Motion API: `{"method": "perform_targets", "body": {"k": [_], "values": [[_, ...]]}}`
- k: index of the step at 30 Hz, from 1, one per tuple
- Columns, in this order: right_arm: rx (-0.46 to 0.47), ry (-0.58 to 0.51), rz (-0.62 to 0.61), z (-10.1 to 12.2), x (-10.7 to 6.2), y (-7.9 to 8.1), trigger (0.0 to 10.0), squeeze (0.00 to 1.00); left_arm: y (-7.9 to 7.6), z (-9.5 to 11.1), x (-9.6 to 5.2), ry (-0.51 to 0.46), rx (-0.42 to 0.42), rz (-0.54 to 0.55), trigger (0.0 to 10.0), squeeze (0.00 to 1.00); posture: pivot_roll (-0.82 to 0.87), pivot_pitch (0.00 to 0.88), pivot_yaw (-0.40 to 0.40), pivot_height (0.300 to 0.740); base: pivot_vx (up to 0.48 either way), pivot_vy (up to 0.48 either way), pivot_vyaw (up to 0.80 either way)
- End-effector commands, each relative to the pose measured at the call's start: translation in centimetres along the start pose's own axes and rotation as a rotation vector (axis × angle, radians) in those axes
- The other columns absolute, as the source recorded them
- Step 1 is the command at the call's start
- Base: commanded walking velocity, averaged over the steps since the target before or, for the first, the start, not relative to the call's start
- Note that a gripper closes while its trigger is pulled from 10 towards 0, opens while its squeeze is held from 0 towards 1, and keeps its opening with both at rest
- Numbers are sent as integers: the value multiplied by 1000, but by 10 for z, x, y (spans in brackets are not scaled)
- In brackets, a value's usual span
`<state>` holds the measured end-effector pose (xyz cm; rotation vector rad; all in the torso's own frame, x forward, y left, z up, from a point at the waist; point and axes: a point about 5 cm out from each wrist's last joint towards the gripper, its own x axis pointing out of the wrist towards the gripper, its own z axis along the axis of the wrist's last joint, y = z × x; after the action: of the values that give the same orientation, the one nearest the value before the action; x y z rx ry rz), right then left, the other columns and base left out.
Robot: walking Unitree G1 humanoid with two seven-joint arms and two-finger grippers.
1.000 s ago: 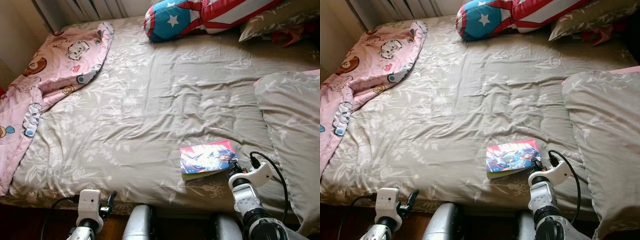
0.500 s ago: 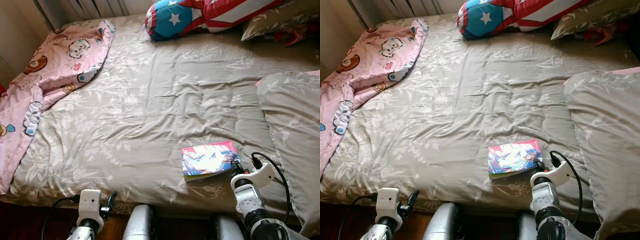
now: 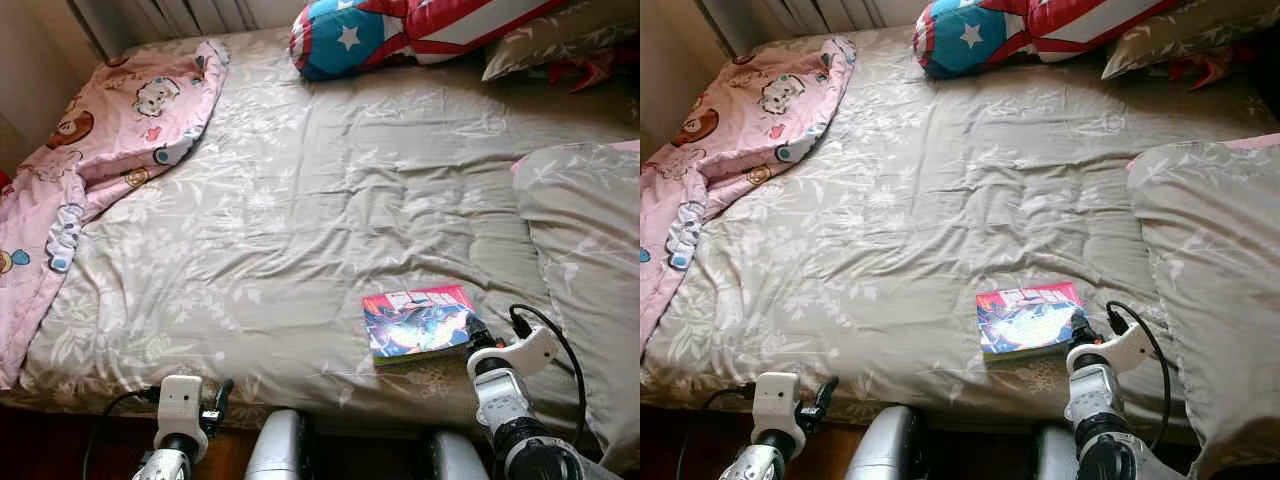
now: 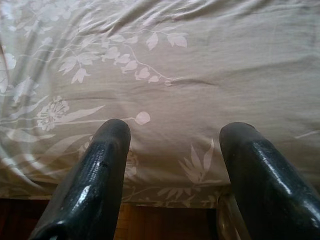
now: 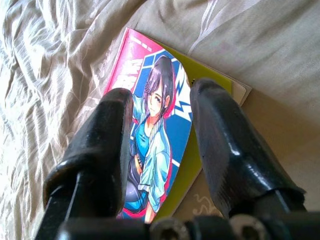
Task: Clean up the room
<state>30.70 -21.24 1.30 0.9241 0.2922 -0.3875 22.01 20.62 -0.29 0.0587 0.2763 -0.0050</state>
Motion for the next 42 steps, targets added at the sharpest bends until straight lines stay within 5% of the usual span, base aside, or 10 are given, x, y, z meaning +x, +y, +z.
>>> {"method": "perform_targets", "body": {"k": [1, 9, 10, 17, 21, 33, 42], "values": [[1, 40, -42, -13, -5, -11, 10000, 596, 3, -7, -4, 34, 13, 10, 10000, 0, 70, 203, 151, 647, 0, 0, 0], [-36, 62, -63, -21, -11, -22, 10000, 490, -2, -7, -1, 34, 3, 11, 10000, 0, 59, 193, 135, 647, 0, 0, 0], [-40, 66, -64, -23, -12, -24, 10000, 0, -4, -7, 0, 33, -1, 12, 10000, 0, 53, 190, 127, 647, 0, 0, 0], [-113, 83, -55, -30, -19, -35, 10000, 0, -10, -8, 5, 36, -22, 16, 10000, 0, 17, 178, 94, 647, 0, 0, 0], [-336, 147, -5, -43, -30, -46, 10000, 0, -18, -17, 8, 81, -65, 30, 10000, 0, -10, 161, 65, 647, 0, 0, 0], [-796, 333, 117, -80, -51, -58, 10000, 0, -22, -48, 0, 244, -127, 77, 10000, 0, -48, 105, 4, 647, 0, 0, 0], [-877, 453, 34, -92, -69, -87, 10000, 0, -24, -68, -7, 390, -94, 64, 10000, 0, -57, 63, 15, 697, 0, 0, 0]]}}
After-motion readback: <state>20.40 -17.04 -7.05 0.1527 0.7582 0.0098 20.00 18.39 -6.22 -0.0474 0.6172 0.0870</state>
